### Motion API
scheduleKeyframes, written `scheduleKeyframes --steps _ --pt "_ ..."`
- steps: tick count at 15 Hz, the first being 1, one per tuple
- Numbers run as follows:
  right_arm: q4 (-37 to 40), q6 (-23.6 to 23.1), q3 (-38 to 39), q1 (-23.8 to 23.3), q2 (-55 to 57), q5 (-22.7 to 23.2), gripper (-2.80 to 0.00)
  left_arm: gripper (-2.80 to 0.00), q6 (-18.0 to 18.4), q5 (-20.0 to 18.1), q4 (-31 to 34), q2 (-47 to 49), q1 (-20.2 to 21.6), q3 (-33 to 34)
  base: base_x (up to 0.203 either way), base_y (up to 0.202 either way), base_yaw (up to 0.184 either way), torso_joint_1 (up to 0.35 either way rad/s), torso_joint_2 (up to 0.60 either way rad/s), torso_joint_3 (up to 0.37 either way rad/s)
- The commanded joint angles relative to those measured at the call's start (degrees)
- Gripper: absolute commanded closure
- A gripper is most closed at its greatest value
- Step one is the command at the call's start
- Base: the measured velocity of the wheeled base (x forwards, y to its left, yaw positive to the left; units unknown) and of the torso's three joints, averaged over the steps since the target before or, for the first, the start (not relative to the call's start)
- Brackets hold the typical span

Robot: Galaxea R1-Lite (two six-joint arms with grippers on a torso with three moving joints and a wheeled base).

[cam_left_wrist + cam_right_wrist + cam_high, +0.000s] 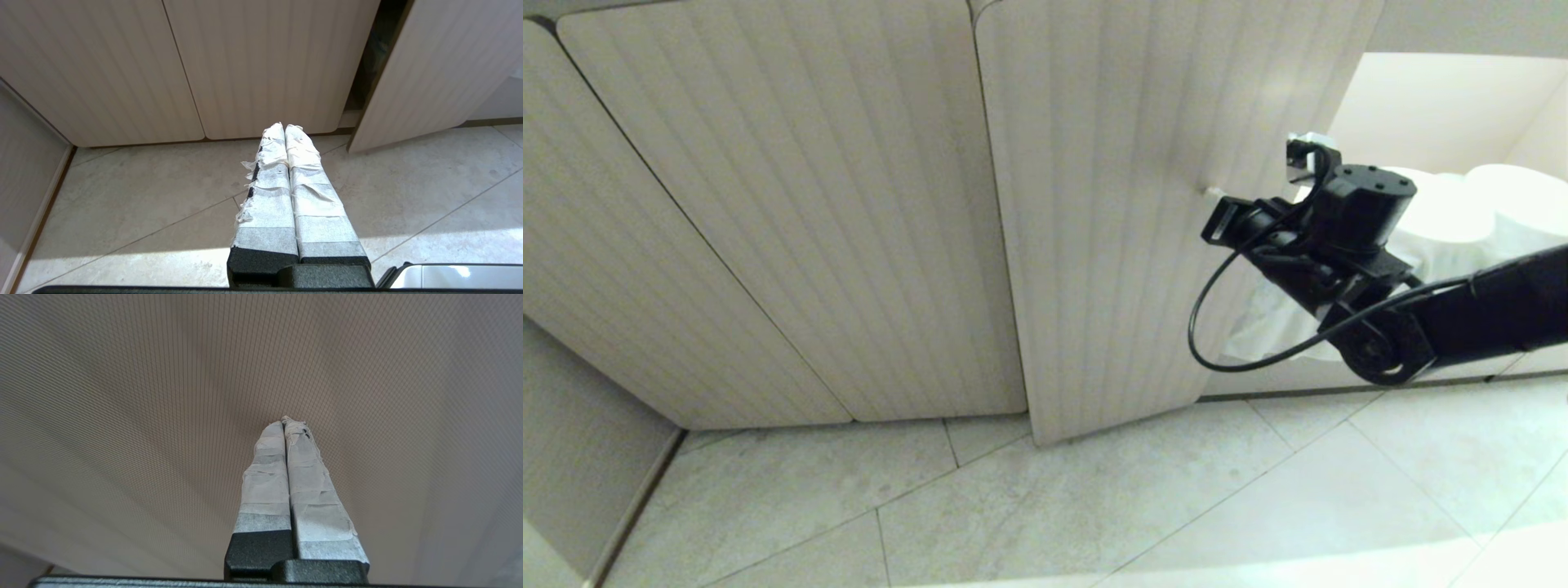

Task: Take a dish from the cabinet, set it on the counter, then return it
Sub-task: Close the cabinet door

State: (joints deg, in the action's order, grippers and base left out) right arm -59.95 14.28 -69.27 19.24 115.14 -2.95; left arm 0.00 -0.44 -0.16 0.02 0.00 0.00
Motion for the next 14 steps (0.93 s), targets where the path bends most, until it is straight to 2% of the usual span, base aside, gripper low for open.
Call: scheduleKeyframes --steps 1,8,14 --pt "0.11 0.05 -1.22 0.01 1.05 -0.14 0.00 0.00 0.00 0.00 -0.02 -0.02 0.00 0.00 0.000 0.000 0.000 0.000 0.00 0.000" --pt "-0.74 -0.11 7.14 0.01 -2.06 -0.21 0.00 0.00 0.00 0.00 -0.02 -0.02 0.00 0.00 0.000 0.000 0.000 0.000 0.00 0.000" --pt "-4.99 -1.10 21.61 0.01 -7.72 -0.09 0.00 0.00 0.00 0.00 -0.02 -0.02 0.00 0.00 0.000 0.000 0.000 0.000 0.00 0.000"
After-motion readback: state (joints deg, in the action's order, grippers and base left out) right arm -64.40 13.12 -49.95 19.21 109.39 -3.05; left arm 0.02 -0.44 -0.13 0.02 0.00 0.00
